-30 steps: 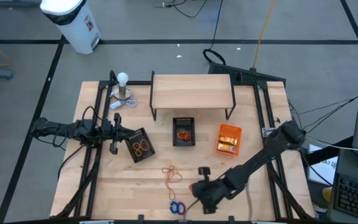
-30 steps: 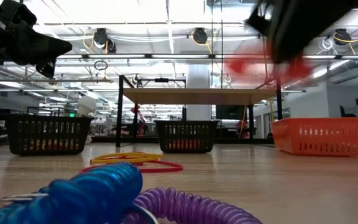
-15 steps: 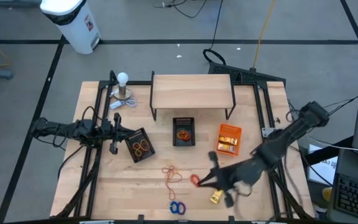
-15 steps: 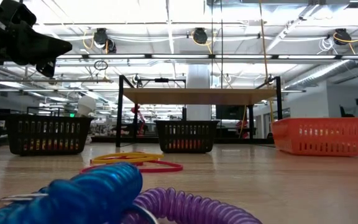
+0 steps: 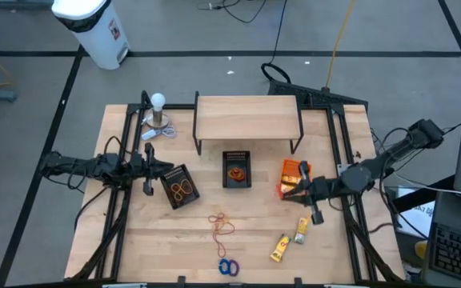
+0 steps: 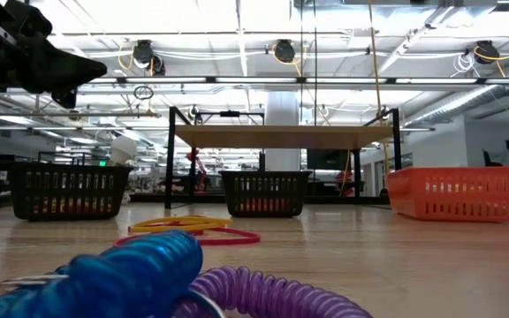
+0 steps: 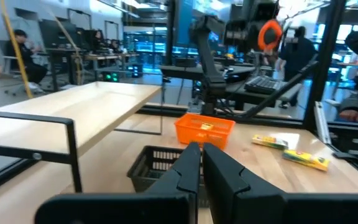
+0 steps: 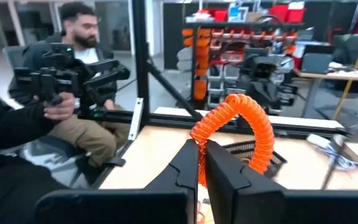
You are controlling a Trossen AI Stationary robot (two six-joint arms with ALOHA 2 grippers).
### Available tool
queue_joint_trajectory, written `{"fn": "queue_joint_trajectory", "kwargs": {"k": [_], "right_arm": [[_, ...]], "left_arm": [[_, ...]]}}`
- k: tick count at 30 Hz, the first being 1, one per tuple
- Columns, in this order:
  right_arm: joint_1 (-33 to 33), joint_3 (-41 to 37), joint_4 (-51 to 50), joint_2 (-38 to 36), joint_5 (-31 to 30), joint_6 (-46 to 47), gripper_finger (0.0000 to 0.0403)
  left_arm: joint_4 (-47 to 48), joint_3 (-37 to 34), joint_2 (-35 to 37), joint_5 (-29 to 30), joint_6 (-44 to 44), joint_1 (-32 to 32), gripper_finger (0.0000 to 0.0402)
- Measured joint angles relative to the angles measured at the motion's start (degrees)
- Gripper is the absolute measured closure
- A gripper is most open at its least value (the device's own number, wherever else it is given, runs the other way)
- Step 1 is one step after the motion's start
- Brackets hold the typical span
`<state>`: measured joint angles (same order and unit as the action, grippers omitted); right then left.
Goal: Pick & Place Office Desk Supplies
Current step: Put the red spring keychain into right black basket
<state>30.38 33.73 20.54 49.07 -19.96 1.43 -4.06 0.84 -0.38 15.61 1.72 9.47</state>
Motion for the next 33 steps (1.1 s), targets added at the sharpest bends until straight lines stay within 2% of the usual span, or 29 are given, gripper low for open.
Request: {"fn": "queue_joint_trajectory", "kwargs": {"k": [5, 9, 19, 23, 33], "right_arm": [[-2.41, -10.90, 7.74, -8.19, 0.42, -0.84, 0.0398], [-4.46, -16.25, 9.17, -14.29, 0.21, -0.97, 0.0398], [-7.61, -17.54, -2.57, -25.60, 0.21, -1.96, 0.0398], [-8.95, -17.54, -7.45, -28.10, 0.23, -2.64, 0.0398], [-12.92, -22.73, -4.49, -30.03, 0.58, -6.03, 0.0398]], "left_arm": [[-0.92, 0.00, 0.00, 3.97, -1.97, 0.00, 0.0380], [-2.46, 0.00, 0.02, 3.93, -3.92, 0.00, 0.0380], [-2.41, 0.00, 0.01, 4.05, -1.44, 0.00, 0.0380], [-1.74, 0.20, 0.00, 7.37, -1.65, 0.02, 0.0380], [-1.68, 0.37, 0.00, 10.11, -1.89, -0.02, 0.0380]]}}
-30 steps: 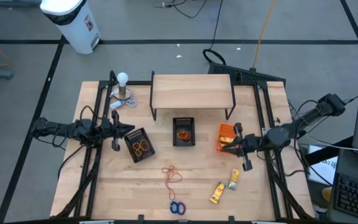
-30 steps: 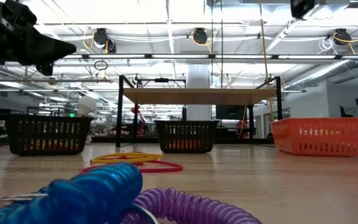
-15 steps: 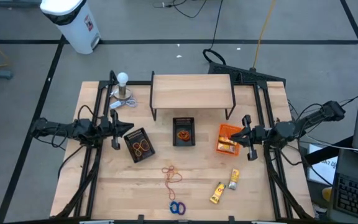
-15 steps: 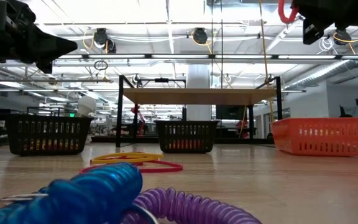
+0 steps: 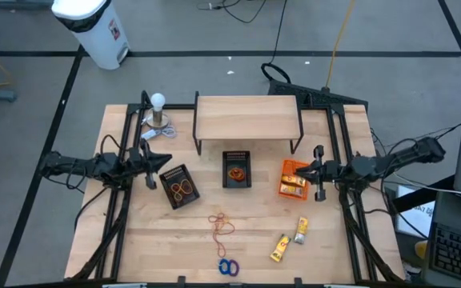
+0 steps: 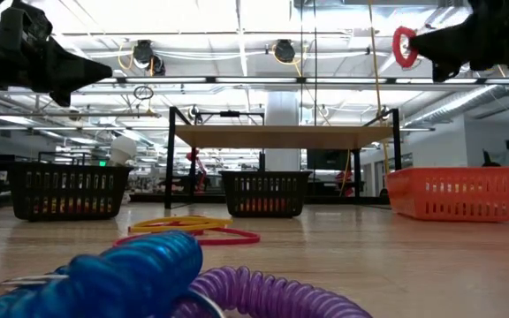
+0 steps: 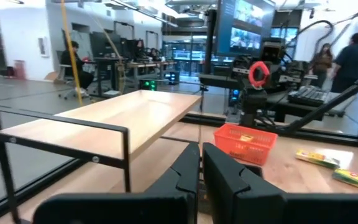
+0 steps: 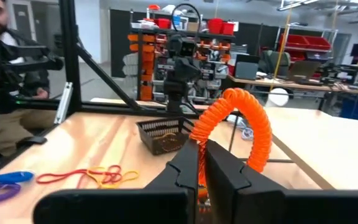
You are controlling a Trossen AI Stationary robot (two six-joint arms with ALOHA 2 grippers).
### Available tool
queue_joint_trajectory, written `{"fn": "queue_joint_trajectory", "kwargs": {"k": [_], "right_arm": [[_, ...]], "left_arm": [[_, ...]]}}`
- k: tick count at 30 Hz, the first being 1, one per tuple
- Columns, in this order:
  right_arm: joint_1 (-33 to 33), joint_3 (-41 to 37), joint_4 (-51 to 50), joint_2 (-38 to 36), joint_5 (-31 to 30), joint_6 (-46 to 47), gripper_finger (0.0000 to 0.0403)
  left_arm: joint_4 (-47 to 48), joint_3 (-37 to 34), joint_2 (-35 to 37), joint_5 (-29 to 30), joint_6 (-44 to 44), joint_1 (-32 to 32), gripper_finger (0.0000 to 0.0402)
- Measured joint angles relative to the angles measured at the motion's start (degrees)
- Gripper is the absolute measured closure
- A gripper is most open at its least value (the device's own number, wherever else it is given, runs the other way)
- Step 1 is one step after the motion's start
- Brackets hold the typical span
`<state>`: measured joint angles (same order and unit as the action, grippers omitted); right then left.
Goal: Pick & Place Office Desk Supplies
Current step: Put the red spring keychain into right black basket
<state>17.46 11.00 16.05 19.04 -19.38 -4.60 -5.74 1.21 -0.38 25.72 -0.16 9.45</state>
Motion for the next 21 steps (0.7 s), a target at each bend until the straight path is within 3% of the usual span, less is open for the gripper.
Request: {"fn": "queue_joint_trajectory", "kwargs": {"k": [11, 21], "right_arm": [[-0.24, -9.84, 13.64, -2.41, 2.95, 0.94, 0.0397], [-0.24, -10.00, 12.83, -2.24, 2.99, 1.06, 0.0397]], "left_arm": [[0.48, 0.04, 0.00, 2.95, -2.87, 0.00, 0.0380], [0.55, 0.07, 0.00, 4.84, -11.95, -0.09, 0.0380]]}}
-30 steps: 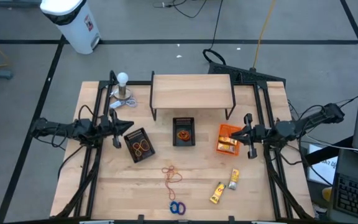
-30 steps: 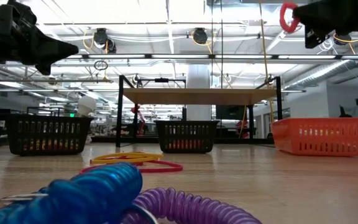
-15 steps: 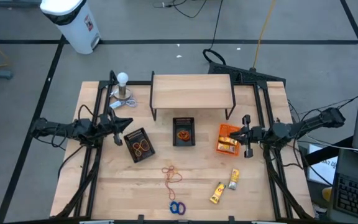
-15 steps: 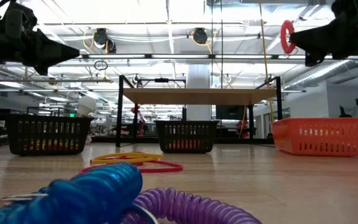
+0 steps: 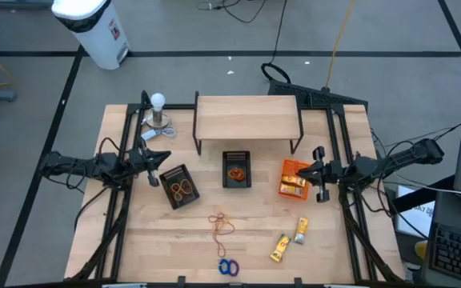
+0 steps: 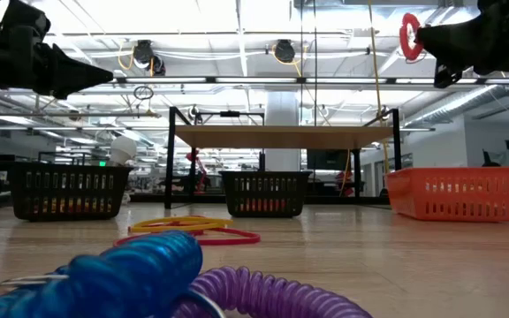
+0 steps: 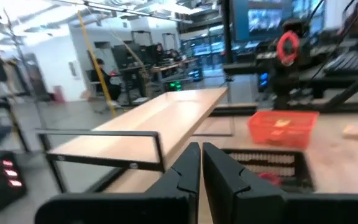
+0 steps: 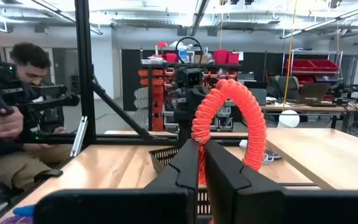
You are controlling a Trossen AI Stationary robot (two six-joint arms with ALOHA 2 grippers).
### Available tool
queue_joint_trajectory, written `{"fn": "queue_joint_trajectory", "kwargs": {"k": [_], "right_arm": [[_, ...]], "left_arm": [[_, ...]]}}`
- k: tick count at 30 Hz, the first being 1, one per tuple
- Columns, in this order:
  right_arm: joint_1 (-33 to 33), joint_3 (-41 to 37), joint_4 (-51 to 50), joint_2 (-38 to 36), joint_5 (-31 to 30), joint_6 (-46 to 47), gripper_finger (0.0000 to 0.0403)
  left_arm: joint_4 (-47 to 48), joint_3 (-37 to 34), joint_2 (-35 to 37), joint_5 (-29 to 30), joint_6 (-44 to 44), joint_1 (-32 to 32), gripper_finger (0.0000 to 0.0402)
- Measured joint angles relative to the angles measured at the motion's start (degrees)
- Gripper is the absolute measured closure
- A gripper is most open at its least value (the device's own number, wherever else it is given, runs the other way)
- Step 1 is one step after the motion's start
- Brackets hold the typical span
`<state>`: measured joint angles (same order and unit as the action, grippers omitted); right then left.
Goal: Pick & Place Office Desk Supplies
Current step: Put the red spring keychain into right black basket
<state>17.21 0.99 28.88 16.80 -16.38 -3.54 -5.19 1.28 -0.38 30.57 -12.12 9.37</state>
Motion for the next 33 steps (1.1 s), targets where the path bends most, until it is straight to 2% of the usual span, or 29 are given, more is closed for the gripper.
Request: {"fn": "queue_joint_trajectory", "kwargs": {"k": [4, 10, 16, 20, 24, 33], "right_arm": [[0.00, -0.04, -0.22, -0.02, 0.00, 1.69, 0.0397], [0.00, -0.09, -0.48, -0.02, -0.33, 5.18, 0.0397], [0.00, -0.13, -0.69, 0.56, -5.14, 9.32, 0.0397], [-0.02, 1.39, -0.27, 2.83, -7.92, 10.33, 0.0397], [0.00, 6.24, -4.49, 7.49, -8.00, 9.75, 0.0397], [-0.88, 27.32, -19.77, 24.43, -9.09, 10.65, 0.0397]], "left_arm": [[2.38, 0.07, 0.00, 0.26, -3.80, -0.04, 0.0380], [2.79, 0.11, -2.10, -6.82, -4.13, -0.02, 0.0380], [2.38, 0.09, -2.78, -8.04, 0.12, -0.02, 0.0380], [1.79, 0.04, -2.78, -8.01, -0.36, -0.02, 0.0380], [0.11, 0.02, -2.78, -6.74, -3.23, -0.02, 0.0380], [-4.99, 0.00, -2.78, -6.52, -3.14, -0.02, 0.0380]]}}
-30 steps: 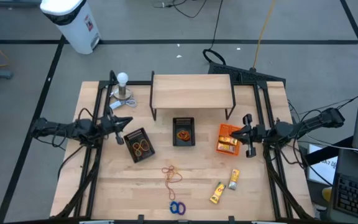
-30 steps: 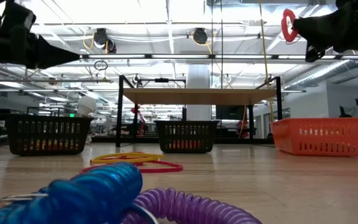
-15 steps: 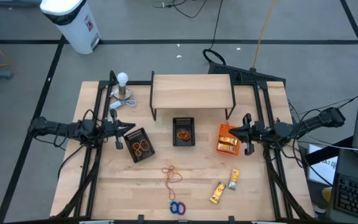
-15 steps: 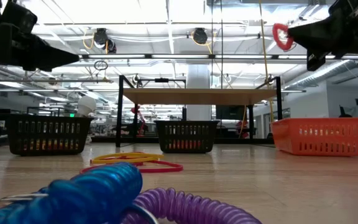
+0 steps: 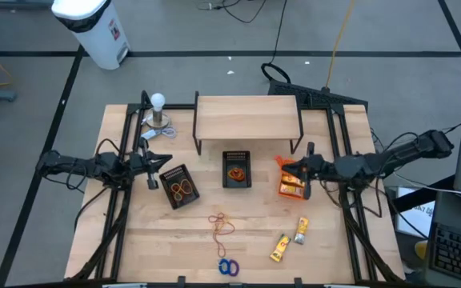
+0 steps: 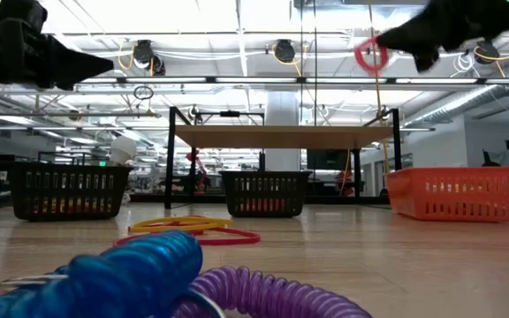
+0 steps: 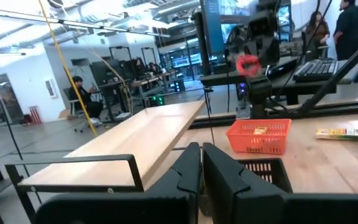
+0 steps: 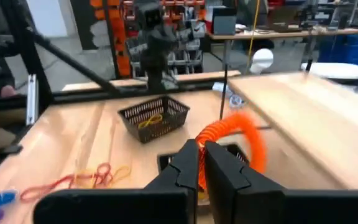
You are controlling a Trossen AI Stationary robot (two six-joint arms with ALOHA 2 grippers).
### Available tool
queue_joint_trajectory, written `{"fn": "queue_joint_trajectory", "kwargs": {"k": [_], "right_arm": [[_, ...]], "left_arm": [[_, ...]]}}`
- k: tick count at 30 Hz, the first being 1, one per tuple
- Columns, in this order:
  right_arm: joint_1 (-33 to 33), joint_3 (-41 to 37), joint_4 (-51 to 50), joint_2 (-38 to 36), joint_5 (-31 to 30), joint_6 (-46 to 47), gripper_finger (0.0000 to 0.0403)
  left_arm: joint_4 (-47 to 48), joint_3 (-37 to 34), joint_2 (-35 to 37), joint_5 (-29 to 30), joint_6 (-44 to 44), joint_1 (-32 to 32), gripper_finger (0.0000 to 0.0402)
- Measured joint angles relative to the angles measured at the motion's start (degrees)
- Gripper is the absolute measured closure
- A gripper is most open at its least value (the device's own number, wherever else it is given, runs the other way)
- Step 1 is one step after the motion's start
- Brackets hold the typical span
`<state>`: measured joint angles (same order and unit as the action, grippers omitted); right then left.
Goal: Pick & Place Office Desk Supplies
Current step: Put the red spring keychain into right black basket
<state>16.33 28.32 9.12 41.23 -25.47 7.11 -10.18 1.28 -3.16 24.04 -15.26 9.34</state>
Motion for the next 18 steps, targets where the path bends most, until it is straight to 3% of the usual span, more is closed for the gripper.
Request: {"fn": "queue_joint_trajectory", "kwargs": {"k": [5, 18], "right_arm": [[-2.29, 10.09, -8.37, 11.81, 1.38, 3.47, 0.0399], [-8.89, 24.62, -8.54, 35.72, 12.09, 3.38, 0.0400]], "left_arm": [[1.09, 0.00, 0.00, 0.01, 1.91, 0.00, 0.0380], [-2.00, 0.00, 0.00, -0.01, 0.56, 0.00, 0.0380]]}}
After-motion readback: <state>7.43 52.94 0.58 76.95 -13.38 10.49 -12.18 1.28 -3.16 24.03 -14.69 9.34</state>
